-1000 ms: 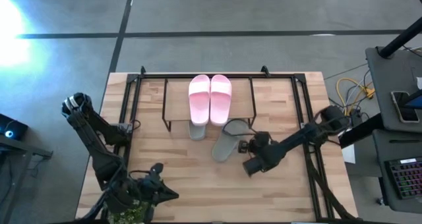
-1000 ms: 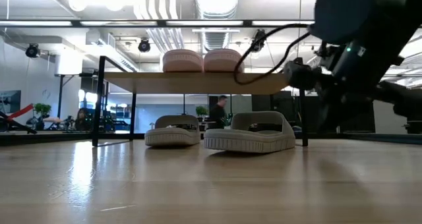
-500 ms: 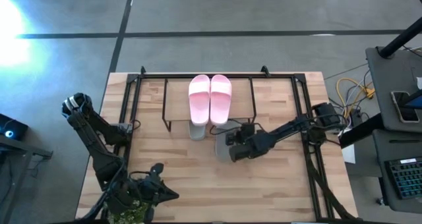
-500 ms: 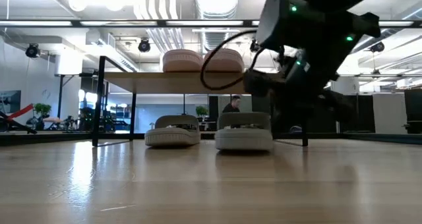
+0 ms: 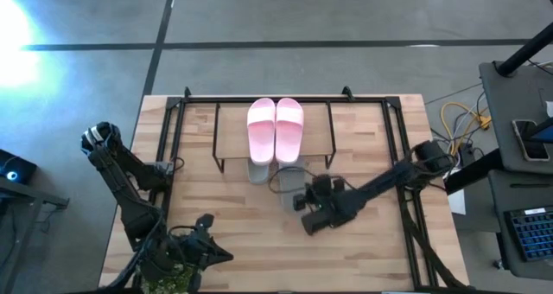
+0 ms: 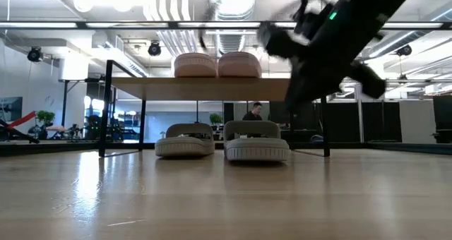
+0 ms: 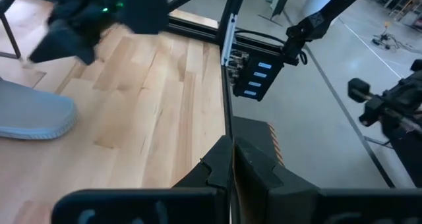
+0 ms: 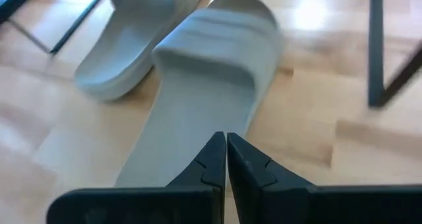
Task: Pick and place slides into the shelf
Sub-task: Move the gray slide under the shelf, then return to Home Position
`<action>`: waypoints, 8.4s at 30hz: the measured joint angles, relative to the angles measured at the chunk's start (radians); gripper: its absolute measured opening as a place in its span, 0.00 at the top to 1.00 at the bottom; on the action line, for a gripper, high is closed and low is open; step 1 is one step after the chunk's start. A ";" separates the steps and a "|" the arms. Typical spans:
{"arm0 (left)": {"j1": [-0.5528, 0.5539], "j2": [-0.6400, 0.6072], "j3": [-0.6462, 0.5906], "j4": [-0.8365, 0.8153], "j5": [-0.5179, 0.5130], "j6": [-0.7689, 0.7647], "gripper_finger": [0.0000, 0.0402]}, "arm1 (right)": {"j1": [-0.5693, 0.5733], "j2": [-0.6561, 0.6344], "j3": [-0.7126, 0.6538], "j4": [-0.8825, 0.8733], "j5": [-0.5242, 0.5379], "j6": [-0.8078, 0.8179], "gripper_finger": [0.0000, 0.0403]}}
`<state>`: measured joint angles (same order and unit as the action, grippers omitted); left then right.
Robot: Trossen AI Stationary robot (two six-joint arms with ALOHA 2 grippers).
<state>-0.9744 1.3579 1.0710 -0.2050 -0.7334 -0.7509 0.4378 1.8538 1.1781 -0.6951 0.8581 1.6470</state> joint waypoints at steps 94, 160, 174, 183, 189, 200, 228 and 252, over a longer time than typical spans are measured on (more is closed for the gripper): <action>0.384 0.162 -0.132 -0.182 0.269 0.062 1.00 | 0.473 0.041 0.404 -0.247 0.052 0.108 0.98; 0.716 -0.452 -0.186 0.242 0.643 0.468 1.00 | 0.000 -0.857 -0.462 1.034 -0.674 -1.180 0.98; 0.706 -0.704 -0.483 0.419 0.586 0.499 1.00 | 0.003 -1.409 -0.731 0.951 -0.674 -1.313 0.98; 0.706 -0.923 -0.707 0.472 0.513 0.499 1.00 | 0.003 -1.636 -0.787 0.777 -0.673 -1.334 0.98; 0.706 -1.093 -0.845 0.491 0.506 0.498 1.00 | 0.002 -1.765 -0.877 0.779 -0.666 -1.352 0.98; 0.709 -1.326 -1.009 0.469 0.437 0.539 1.00 | 0.000 -1.854 -1.031 0.829 -0.436 -1.309 0.98; 0.713 -1.263 -1.064 0.354 0.335 0.364 1.00 | -0.009 -1.823 -1.169 0.906 -0.429 -1.307 0.98; 0.713 -1.175 -1.066 0.354 0.336 0.365 1.00 | -0.009 -1.818 -1.169 0.908 -0.431 -1.307 0.98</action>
<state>-0.2615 0.1831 0.0051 0.1493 -0.3977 -0.3859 0.4290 0.0353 0.0093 0.2130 0.4274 0.3401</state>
